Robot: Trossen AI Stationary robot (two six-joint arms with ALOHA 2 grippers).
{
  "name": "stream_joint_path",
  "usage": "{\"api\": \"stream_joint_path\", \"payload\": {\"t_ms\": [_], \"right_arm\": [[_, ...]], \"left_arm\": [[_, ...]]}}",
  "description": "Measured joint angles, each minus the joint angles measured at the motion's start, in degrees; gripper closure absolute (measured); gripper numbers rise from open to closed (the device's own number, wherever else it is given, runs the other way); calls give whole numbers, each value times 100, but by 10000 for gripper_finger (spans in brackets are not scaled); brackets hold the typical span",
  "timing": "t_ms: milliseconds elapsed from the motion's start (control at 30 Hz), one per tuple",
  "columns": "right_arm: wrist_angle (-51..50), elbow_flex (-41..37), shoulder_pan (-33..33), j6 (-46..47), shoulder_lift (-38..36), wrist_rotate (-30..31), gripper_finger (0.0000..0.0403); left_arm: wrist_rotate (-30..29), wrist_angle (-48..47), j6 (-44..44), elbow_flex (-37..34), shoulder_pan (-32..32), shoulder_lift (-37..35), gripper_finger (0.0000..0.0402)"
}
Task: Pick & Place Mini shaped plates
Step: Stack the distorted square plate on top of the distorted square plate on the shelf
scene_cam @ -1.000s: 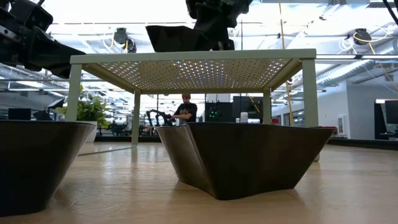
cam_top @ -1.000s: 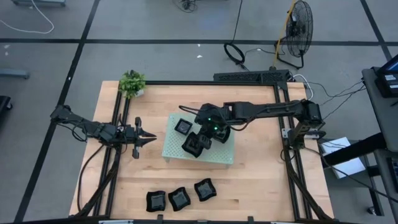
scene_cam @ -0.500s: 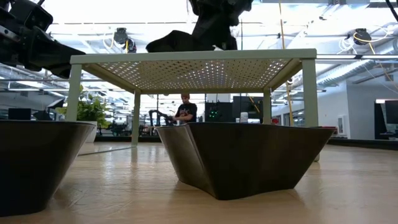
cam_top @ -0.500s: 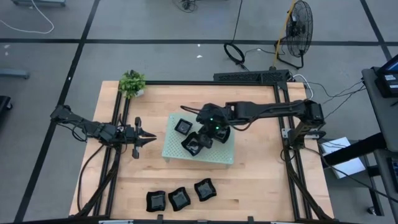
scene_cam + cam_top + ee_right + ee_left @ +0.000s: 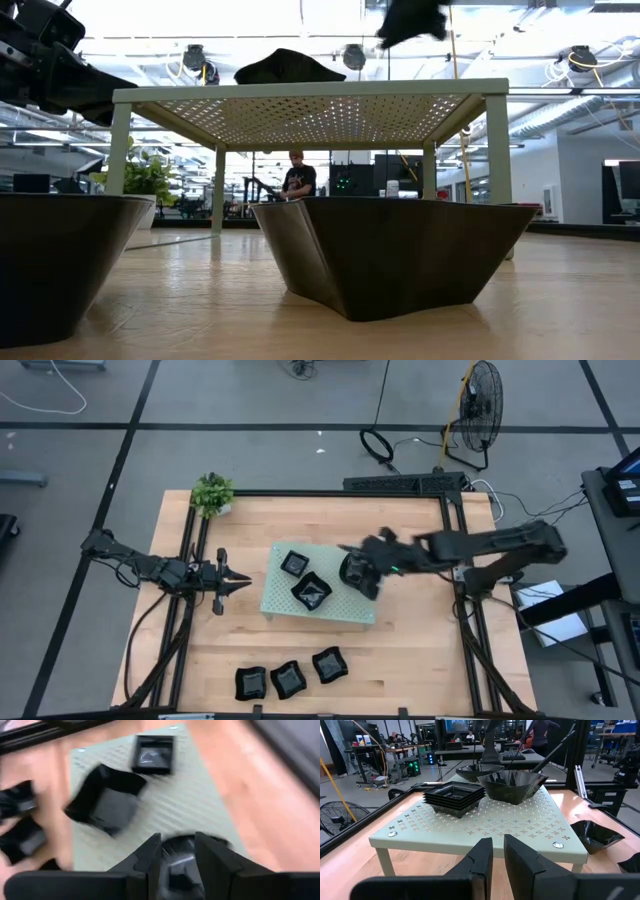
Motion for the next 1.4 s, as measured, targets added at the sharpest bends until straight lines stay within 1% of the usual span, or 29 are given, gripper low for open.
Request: {"api": "stream_joint_path", "payload": {"t_ms": [100, 200, 233, 367, 433, 533, 633, 667, 800, 900, 1067, 1200, 1400], "right_arm": [[278, -943, 382, 89, -754, 851, 300], [1192, -2158, 687, -47, -1504, 1488, 300], [1629, -2559, 747, -174, -1729, 1573, 300], [3486, -4178, 809, -857, -2576, 1531, 301], [3930, -4806, 809, -1183, -3000, 1532, 300], [4058, -5433, 777, -1426, -3766, 1536, 301], [4181, -5874, 716, -1610, -4542, 1508, 300], [4311, -6026, 683, -1733, -4785, 1411, 300], [5114, -6727, 415, -2201, -5594, 839, 300], [5299, -7063, 84, -2354, -6009, 301, 300], [4989, -7161, -394, -2550, -6519, -550, 300], [4570, -7161, -702, -2865, -6996, -670, 300], [3954, -7161, -965, -2943, -7829, -705, 300]], "left_arm": [[0, 0, 0, 0, 0, 1, 350], [0, 0, 0, 0, 0, 1, 350], [0, 0, 0, 0, -1, 0, 350], [0, 0, 0, 0, 1, 1, 350], [0, 0, 0, 0, -1, 0, 350], [0, 0, 0, 0, -1, 2, 350], [0, 0, 0, 0, 0, 1, 350], [0, 0, 0, 0, 1, 2, 350], [0, 0, 0, 0, 1, 0, 350], [0, 0, 0, 0, 0, 0, 350], [0, 0, 0, 0, 1, 2, 350], [0, 0, 0, 0, -1, 2, 350], [0, 0, 0, 0, -1, 2, 350]]}}
